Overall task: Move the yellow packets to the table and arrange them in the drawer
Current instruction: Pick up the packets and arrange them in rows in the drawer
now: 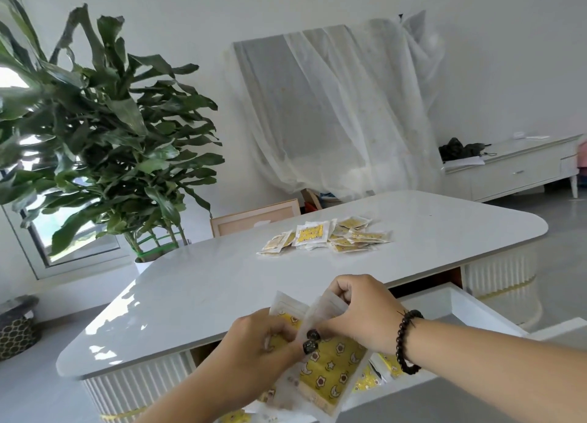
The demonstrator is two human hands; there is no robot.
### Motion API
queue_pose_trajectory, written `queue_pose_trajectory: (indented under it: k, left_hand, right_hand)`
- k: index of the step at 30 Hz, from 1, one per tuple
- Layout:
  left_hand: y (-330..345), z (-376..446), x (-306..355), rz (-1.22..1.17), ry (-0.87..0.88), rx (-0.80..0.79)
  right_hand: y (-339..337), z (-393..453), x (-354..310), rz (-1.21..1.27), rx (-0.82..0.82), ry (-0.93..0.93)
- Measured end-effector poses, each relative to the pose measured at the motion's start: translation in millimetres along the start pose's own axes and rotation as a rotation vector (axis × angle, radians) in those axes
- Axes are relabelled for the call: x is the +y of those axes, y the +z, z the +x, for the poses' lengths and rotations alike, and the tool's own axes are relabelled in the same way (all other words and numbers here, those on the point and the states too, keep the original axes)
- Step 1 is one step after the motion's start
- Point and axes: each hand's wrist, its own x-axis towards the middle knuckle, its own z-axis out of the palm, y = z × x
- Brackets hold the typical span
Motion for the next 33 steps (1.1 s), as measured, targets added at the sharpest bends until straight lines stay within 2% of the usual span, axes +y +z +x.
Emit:
queue_pose_trajectory:
  k: [4, 7, 10, 14, 19, 22, 24, 26, 33]
  left_hand:
    - [1.2, 1.9, -1.6, 0.015, -0.023, -0.021]
    - [2.0, 1.9, -1.5, -0.036, -0.087, -0.007]
    - [-0.7, 1.7, -3.7, -0.095, -0.154, 0.029]
    - [-6.0, 0.6, -9.0, -0.225, -0.264, 0.099]
    - [-7.7, -1.3, -10.0, -0.305, -0.300, 0.107]
    - [-9.0, -1.9, -6.8, -0.321, -0.309, 0.091]
    - [-9.2, -2.5, -5.1, -0.333, -0.302, 0.071]
    - [-8.3, -3.2, -4.3, -0.342, -0.304, 0.063]
    - [-6.4, -1.9, -2.8, -0.384, -0.395, 0.155]
  right_hand:
    - [-2.1, 4.5, 2.7, 0.129, 0.022, 0.048]
    - [-3.3, 5.1, 0.7, 0.175, 0.001, 0.017]
    - [-8.3, 6.1, 0.1, 0.138, -0.049, -0.026]
    - [-17.1, 4.1, 4.7, 0.080, -0.172, 0.021]
    - [-14.8, 6.2, 12.5, 0.279, -0.127, 0.048]
    - [-14.0, 3.9, 11.4, 0.259, -0.106, 0.061]
    - [-13.2, 2.9, 11.3, 0.277, -0.158, 0.113]
    - [-11.4, 2.2, 12.7, 0.401, -0.214, 0.174]
    - [-7.4, -2.7, 12.0, 0.572, -0.158, 0.152]
